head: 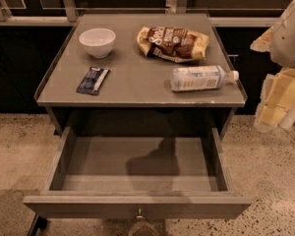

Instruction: Place blue plastic bottle into top drawer

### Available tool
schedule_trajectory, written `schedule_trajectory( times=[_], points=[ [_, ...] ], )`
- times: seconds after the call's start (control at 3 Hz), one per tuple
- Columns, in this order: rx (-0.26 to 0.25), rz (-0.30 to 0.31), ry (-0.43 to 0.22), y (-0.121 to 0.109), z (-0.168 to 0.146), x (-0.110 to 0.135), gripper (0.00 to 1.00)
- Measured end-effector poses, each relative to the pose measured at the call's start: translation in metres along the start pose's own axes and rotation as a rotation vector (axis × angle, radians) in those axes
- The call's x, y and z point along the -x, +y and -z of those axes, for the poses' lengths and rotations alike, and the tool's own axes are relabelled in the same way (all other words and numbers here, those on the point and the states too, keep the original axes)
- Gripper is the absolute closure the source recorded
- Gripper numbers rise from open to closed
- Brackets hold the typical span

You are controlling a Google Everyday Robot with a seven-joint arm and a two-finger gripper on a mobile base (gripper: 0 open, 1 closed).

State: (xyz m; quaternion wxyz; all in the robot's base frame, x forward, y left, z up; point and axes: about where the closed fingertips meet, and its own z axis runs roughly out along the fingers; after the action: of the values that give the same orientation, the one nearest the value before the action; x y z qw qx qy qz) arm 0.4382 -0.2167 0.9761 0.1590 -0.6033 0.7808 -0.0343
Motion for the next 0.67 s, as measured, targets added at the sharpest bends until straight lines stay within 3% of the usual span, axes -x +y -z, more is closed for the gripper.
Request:
schedule_trajectory(
  times=[0.33,0.67],
  points=[
    [-0.015,-0.002,-0.013,-0.004,0.003,0.001,0.0],
    [-0.016,0.025,-0.028,-0.026,0.001,0.005,0.0]
  ],
)
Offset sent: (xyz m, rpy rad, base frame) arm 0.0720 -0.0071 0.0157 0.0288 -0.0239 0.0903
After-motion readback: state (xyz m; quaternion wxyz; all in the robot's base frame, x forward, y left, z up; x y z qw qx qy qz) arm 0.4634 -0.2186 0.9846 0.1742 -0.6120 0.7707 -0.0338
